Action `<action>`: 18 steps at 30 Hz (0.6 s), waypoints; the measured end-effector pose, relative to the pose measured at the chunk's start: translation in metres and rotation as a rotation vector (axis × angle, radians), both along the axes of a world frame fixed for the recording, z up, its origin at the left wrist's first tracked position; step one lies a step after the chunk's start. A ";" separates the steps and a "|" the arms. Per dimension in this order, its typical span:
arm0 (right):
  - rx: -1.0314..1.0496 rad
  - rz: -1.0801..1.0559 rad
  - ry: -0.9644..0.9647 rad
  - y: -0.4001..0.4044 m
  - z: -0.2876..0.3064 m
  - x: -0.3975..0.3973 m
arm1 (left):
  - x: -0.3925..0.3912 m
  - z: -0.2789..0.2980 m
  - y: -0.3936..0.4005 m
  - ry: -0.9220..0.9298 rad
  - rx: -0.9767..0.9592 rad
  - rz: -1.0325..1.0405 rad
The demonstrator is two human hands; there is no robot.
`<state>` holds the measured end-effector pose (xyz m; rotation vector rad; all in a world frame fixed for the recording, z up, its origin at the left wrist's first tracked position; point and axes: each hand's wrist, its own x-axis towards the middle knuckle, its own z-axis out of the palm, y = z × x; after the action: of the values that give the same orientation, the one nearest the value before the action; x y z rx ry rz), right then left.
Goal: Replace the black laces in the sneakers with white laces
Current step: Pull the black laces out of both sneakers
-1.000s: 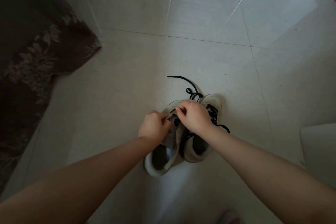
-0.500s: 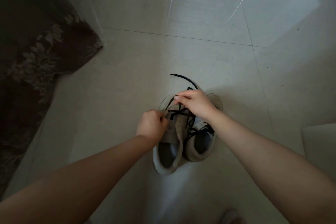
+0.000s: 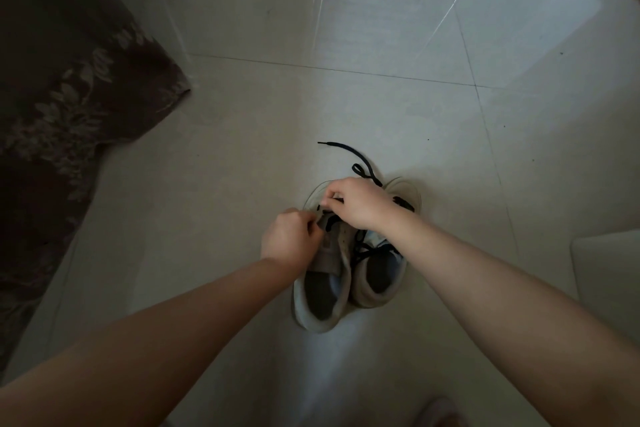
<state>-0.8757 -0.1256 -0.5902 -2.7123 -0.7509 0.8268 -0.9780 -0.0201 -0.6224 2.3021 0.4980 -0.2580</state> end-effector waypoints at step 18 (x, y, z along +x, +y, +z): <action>0.168 -0.198 0.162 -0.003 0.005 0.000 | 0.003 0.008 -0.004 0.070 0.087 -0.061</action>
<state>-0.8754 -0.1289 -0.5851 -2.4865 -0.4849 0.8813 -0.9747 -0.0238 -0.6148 2.4027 0.4832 -0.3541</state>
